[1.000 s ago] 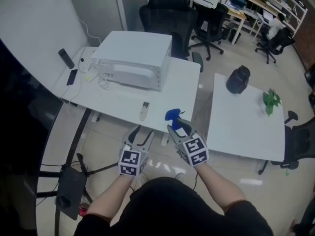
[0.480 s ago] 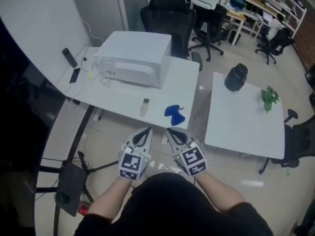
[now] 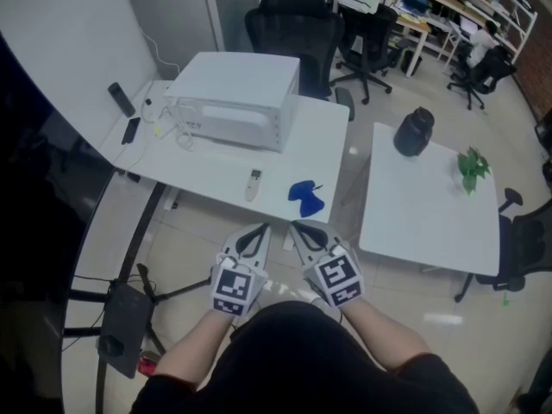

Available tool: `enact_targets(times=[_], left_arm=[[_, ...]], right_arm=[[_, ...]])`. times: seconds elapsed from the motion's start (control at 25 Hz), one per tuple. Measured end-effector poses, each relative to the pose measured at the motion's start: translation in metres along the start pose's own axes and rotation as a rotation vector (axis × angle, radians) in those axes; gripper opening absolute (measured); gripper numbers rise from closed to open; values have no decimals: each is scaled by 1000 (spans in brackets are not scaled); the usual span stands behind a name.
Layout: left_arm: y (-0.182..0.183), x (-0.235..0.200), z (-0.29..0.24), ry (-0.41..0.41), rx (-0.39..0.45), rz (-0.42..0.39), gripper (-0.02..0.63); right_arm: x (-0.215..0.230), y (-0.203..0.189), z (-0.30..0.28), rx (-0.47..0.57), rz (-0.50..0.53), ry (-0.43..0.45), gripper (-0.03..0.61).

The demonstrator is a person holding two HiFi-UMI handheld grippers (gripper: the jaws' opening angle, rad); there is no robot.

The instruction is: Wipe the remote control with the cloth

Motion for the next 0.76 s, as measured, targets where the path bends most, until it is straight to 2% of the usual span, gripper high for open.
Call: enact_targets(times=[0.76], left_arm=[[-1, -5, -5, -21, -5, 24, 0]], right_arm=[[0, 6, -5, 2, 12, -2, 9]])
Point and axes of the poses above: the fingertips, and each gripper's own axes: z backward along the fingers, x to its right, y out of its top, the point moved 5 cm from there along z, backward along the fingers, and after that the axes turned 12 degrees about -y, right-handed, at the moved point
